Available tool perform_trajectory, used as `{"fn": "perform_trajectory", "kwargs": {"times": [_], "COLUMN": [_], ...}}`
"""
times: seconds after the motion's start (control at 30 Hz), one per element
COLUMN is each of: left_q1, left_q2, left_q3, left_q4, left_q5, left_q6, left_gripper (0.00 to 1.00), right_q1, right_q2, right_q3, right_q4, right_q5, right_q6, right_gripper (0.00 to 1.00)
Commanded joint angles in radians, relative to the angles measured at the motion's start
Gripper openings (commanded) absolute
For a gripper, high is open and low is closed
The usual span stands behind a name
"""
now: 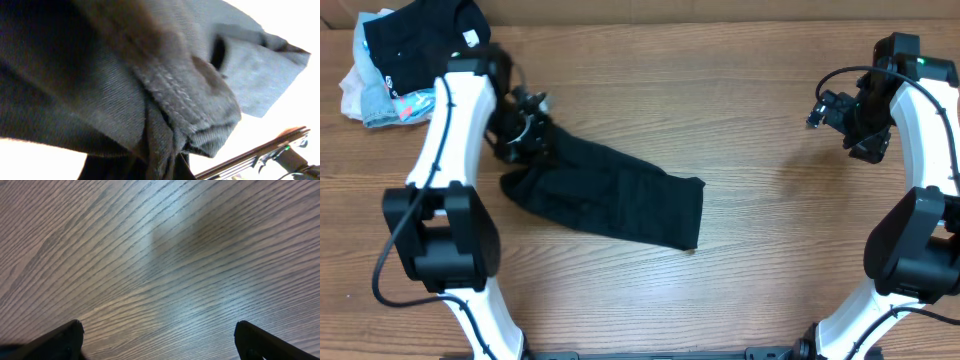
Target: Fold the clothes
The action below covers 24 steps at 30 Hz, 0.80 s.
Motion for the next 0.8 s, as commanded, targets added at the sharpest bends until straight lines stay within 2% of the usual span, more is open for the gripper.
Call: {"fn": "perform_trajectory", "kwargs": {"times": [0.0, 0.13, 0.23, 0.43, 0.6, 0.67, 0.73, 0.77], "left_q1": [-0.099, -0.227, -0.324, -0.495, -0.579, -0.602, -0.622, -0.632], "left_q2": [-0.076, -0.072, -0.068, -0.064, -0.064, -0.064, -0.064, -0.064], "left_q3": [0.035, 0.019, -0.013, -0.101, -0.201, -0.244, -0.283, -0.306], "left_q4": [-0.004, 0.001, 0.045, 0.211, 0.352, 0.404, 0.454, 0.485], "left_q5": [0.011, 0.011, 0.011, 0.012, 0.012, 0.013, 0.018, 0.027], "left_q6": [-0.013, -0.045, -0.082, -0.145, -0.205, -0.223, -0.237, -0.241], "left_gripper": [0.04, 0.17, 0.13, 0.21, 0.21, 0.24, 0.36, 0.49], "right_q1": [-0.002, -0.002, -0.002, -0.002, -0.002, -0.002, -0.002, -0.002], "right_q2": [-0.023, -0.023, -0.023, -0.023, -0.023, -0.023, -0.023, -0.023], "right_q3": [0.024, 0.024, 0.024, 0.024, 0.024, 0.024, 0.024, 0.024], "right_q4": [0.003, 0.003, 0.003, 0.003, 0.003, 0.003, 0.003, 0.003], "right_q5": [-0.009, -0.008, -0.009, -0.009, -0.009, -0.009, -0.009, -0.009], "right_q6": [0.001, 0.001, 0.001, 0.001, 0.001, 0.001, 0.001, 0.001], "right_gripper": [1.0, 1.0, 1.0, 1.0, 1.0, 1.0, 1.0, 1.0]}}
